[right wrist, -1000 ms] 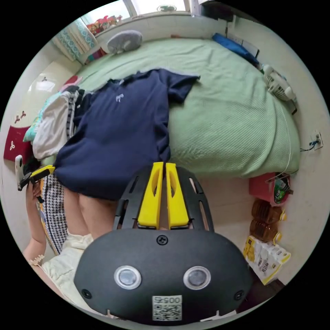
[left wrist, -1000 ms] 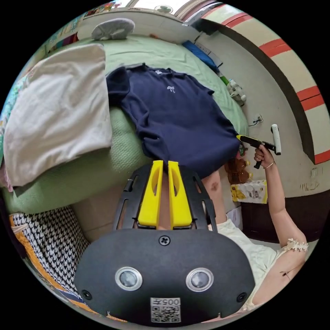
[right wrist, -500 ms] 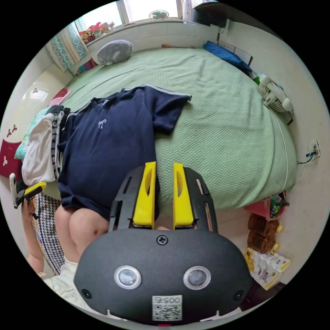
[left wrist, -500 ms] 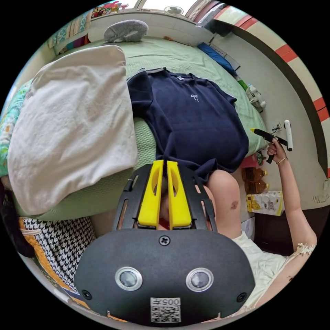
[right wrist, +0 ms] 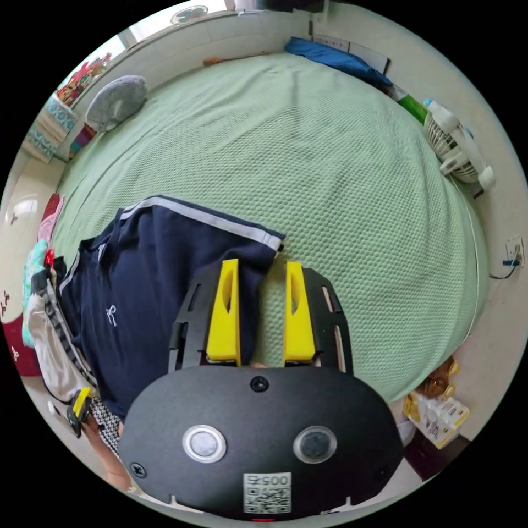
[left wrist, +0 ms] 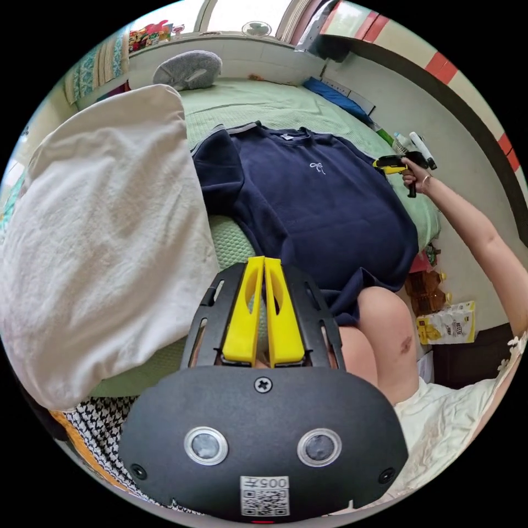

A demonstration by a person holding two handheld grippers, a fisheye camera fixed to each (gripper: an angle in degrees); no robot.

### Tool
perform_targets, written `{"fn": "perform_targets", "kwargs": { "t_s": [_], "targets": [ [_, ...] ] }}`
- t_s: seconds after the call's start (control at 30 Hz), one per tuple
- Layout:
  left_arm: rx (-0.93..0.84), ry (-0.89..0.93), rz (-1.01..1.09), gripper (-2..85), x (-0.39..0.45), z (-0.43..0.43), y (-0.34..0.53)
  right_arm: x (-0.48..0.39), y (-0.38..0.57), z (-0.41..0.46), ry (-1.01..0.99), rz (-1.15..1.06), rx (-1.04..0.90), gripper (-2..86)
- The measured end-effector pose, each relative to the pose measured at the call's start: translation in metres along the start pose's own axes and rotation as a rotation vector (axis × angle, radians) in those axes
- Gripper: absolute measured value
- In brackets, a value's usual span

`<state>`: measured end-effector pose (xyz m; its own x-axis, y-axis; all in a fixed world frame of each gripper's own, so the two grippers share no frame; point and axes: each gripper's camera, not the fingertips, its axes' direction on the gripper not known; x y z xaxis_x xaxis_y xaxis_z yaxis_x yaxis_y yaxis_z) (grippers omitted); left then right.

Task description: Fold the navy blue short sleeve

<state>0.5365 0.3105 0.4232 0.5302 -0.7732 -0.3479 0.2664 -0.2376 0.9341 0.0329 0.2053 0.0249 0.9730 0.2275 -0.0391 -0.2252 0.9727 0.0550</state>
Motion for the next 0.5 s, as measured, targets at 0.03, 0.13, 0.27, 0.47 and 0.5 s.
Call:
{"fn": "perform_targets", "kwargs": {
  "t_s": [0.03,0.13,0.27,0.47,0.5],
  "targets": [
    [-0.002,-0.006,0.0,-0.5,0.0,0.002,-0.001,-0.009,-0.002,0.0,0.036,-0.017,0.042,6.5],
    [0.014,-0.006,-0.009,-0.5,-0.001,0.005,-0.005,-0.03,-0.007,-0.01,0.202,-0.032,0.13,0.0],
    [0.051,-0.004,-0.007,-0.5,0.001,0.014,-0.019,-0.039,-0.034,-0.035,0.303,0.025,0.197,-1.3],
    [0.057,0.025,-0.022,-0.3,0.006,0.03,-0.041,-0.039,-0.077,-0.07,0.309,0.201,0.218,-1.2],
    [0.052,0.025,-0.024,-0.3,0.006,0.032,-0.043,-0.04,-0.079,-0.07,0.314,0.208,0.214,-1.2]
  ]
}}
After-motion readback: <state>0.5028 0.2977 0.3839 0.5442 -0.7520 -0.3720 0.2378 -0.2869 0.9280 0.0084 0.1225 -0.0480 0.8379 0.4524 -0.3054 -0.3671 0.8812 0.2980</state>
